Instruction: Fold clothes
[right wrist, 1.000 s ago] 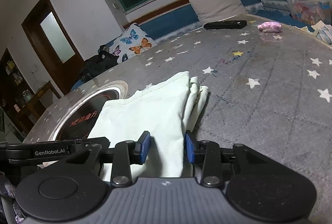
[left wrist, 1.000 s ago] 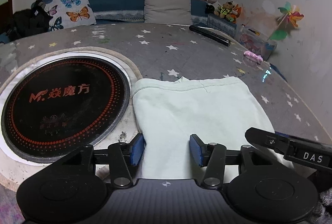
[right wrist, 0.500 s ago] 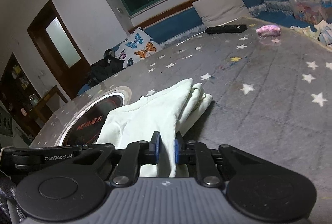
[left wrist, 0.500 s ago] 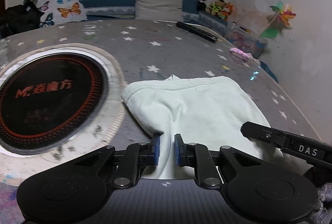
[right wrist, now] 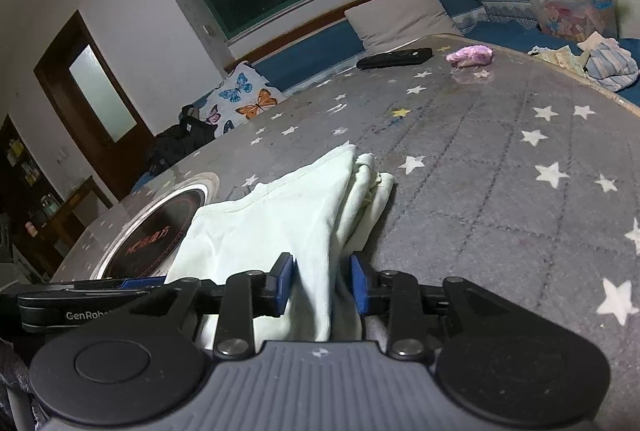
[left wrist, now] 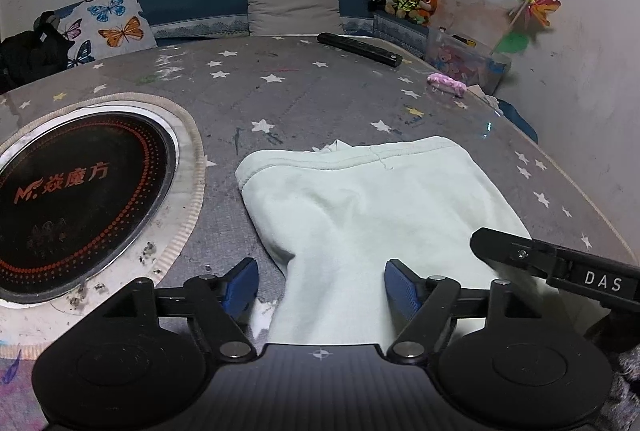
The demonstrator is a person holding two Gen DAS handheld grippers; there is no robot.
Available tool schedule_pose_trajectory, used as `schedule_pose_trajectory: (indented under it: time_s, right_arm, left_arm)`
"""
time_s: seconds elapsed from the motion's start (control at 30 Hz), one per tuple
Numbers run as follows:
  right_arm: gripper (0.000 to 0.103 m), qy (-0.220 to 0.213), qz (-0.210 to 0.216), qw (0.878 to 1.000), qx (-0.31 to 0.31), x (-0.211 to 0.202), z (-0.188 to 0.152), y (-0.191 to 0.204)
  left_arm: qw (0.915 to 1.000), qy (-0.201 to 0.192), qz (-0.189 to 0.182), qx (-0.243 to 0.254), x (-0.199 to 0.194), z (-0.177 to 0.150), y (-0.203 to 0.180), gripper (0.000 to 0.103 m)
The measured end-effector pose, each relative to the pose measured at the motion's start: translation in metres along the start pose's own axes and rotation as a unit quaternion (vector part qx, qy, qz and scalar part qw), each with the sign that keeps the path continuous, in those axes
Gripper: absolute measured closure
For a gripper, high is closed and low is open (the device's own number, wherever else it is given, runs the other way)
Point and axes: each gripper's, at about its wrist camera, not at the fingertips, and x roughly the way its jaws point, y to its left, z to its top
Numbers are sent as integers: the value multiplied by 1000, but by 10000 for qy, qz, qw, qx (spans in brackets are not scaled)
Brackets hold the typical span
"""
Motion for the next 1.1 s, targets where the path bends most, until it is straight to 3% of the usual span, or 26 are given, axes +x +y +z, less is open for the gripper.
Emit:
schedule_pose_trajectory:
  time_s: [0.07, 0.2, 0.27, 0.57, 1.1]
  right_arm:
    - [73, -11, 46, 10000, 22, 1, -1, -1]
    - [87, 15, 162, 9999, 49, 2, -1, -1]
    - [89, -19, 204, 9998, 49, 0, 2, 0]
    - [91, -361, 236, 9986, -316, -21, 27, 15]
    - [91, -1116, 205, 9893, -916, -55, 104, 29]
  left_arm:
    - [10000, -18, -19, 45, 1, 0, -1, 35]
    - [9999, 9, -139, 26, 1, 5, 0, 84]
    - [9997, 8, -219, -68, -1, 8, 2, 92]
    - [9983, -251, -506, -113, -18, 35, -9, 94]
    - [9940, -907, -589, 173, -40, 109, -47, 93]
